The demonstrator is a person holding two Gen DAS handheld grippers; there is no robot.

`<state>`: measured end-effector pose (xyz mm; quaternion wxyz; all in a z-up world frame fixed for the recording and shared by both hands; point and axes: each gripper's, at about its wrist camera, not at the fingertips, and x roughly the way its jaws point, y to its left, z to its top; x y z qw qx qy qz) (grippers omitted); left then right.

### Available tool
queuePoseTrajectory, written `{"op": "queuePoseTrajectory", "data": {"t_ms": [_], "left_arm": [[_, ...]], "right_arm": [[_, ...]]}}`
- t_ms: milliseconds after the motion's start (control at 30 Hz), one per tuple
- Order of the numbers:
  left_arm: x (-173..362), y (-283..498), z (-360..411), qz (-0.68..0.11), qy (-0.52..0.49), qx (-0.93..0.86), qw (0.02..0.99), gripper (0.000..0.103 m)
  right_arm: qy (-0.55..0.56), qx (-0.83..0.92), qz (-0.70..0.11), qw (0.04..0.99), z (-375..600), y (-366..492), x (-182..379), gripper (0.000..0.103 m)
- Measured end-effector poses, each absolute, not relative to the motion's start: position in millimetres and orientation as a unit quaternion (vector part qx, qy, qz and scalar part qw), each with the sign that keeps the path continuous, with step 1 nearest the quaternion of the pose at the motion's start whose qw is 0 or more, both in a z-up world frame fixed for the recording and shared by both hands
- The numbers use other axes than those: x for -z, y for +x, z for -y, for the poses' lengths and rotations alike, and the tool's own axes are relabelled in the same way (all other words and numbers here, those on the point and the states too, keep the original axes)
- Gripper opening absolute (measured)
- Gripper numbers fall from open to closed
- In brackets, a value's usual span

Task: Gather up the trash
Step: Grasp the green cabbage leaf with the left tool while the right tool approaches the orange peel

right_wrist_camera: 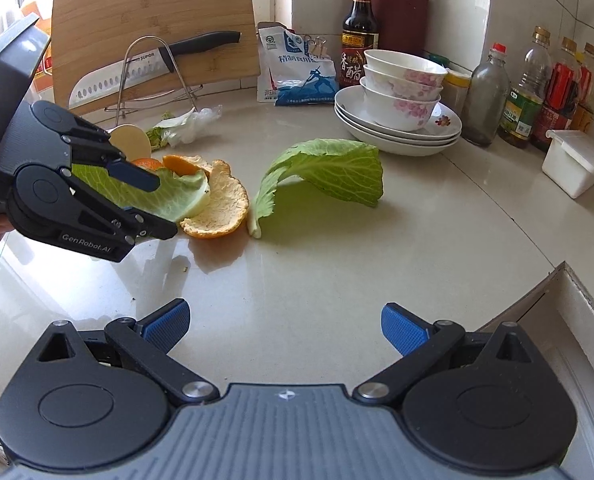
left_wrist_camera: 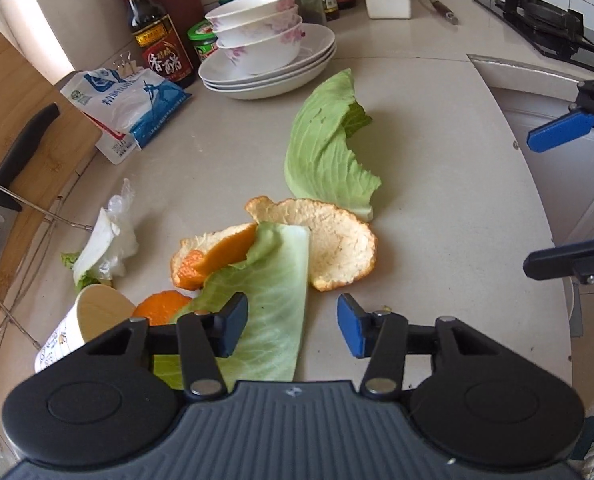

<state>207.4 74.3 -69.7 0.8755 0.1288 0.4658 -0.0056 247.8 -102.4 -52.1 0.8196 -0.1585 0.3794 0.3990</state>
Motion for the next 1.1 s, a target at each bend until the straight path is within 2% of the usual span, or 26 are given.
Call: {"op": "queuePoseTrajectory", "data": {"t_ms": [133, 367, 400, 433, 567, 633, 1100], "left_arm": [[73.7, 212.4, -79.0, -0.469, 0.108, 0.012, 0.876, 0.044], [74.3, 223.1, -88.7, -0.467, 0.076, 0.026, 0.88, 0.042], [74.0, 223.4, -90.5, -0.468, 0.074, 0.025, 0.88, 0.035], [73.6, 222.9, -92.2, -0.468, 0.076, 0.022, 0.88, 0.023], [69.4, 218.2, -99.8, -0.472, 0.062, 0.026, 0.879, 0.02], [64.9, 214.6, -97.3, -0.469, 0.068, 0.029, 0.88, 0.015], [29.0, 196.9, -99.5, -0.448, 0.049, 0.008, 0.892, 0.006]], "right_arm": [[-0.148, -0.394, -0.393, 0.817, 100.3, 257.1, 58.8, 0.103], [-0.144, -0.405, -0.395, 0.812, 92.0, 261.7, 59.7, 0.103], [-0.144, -0.406, -0.395, 0.811, 91.3, 262.2, 60.1, 0.103], [-0.144, -0.407, -0.395, 0.811, 90.3, 262.9, 60.5, 0.103], [-0.139, -0.409, -0.398, 0.809, 89.3, 265.9, 61.7, 0.103], [-0.137, -0.411, -0.397, 0.809, 89.0, 268.2, 60.7, 0.103], [-0.133, -0.434, -0.382, 0.805, 74.2, 280.2, 56.0, 0.103]]}}
